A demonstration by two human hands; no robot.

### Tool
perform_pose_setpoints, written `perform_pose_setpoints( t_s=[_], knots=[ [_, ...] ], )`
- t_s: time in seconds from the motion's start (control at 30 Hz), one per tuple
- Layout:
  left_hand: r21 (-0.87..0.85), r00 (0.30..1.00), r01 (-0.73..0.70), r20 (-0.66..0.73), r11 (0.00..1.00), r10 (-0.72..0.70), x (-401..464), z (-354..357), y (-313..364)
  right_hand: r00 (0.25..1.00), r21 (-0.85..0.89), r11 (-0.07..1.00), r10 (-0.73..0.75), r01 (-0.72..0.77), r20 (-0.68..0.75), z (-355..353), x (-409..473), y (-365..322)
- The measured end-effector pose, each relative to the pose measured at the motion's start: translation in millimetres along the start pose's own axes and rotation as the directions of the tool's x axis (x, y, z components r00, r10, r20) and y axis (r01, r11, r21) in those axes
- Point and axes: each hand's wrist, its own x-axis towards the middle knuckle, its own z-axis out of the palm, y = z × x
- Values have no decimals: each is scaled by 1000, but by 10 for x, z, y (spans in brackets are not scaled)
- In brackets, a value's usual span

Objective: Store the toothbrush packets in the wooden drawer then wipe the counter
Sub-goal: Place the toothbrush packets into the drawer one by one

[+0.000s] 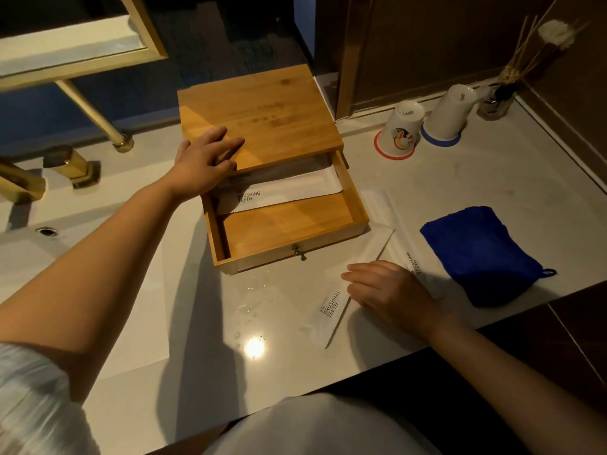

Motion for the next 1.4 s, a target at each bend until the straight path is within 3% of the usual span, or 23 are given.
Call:
perform_pose_setpoints(
  t_s=[0.13, 0.27, 0.37, 0.57, 0.67, 0.73, 0.8, 0.9, 1.1, 1.2, 1.27, 1.4],
  knots=[
    [16, 1000, -1, 19, 1000, 1, 4, -23, -3, 976, 12, 1000, 13, -10, -215, -76, 89, -78],
    [11, 1000, -1, 30, 1000, 1, 20, -26, -25, 886, 14, 998, 62, -63, -459, -251, 342, -179],
    [11, 1000, -5, 27, 1000, 5, 21, -18, -41, 832, -48, 987, 105, -156, -544, -464, 676, -181],
    [-26, 999, -35, 27, 999, 36, 3, -53, -20, 774, -137, 981, 19, -136, -632, -765, 1303, -4],
    [-34, 997, -51, 53, 998, 53, -17, -73, -18, 840, -200, 977, -42, -80, -541, -641, 1509, -15],
    [-37, 997, -20, 69, 999, 23, -7, -74, -21, 918, -218, 976, -61, -28, -391, -443, 1529, -38],
    [-49, 998, 8, 69, 999, -4, 13, -67, -25, 977, -184, 983, -24, -15, -212, -249, 1517, -84],
    [-43, 998, 3, 69, 999, 0, 30, -52, -36, 997, -95, 992, 78, -78, 0, -102, 1534, -147],
    [-36, 997, -11, 75, 999, 14, 49, -30, -84, 912, 47, 957, 255, -285, 322, -171, 1539, -85],
    [-37, 997, -18, 68, 999, 21, 57, -24, -101, 914, -59, 948, 319, -314, 252, -199, 1480, -117],
    [-36, 998, -25, 64, 999, 27, 57, -24, -109, 869, -137, 903, 430, -408, 243, -191, 1434, -148],
    [-29, 998, -30, 62, 999, 31, 61, -24, -102, 748, -154, 852, 515, -501, 418, -67, 1382, -195]
  ],
)
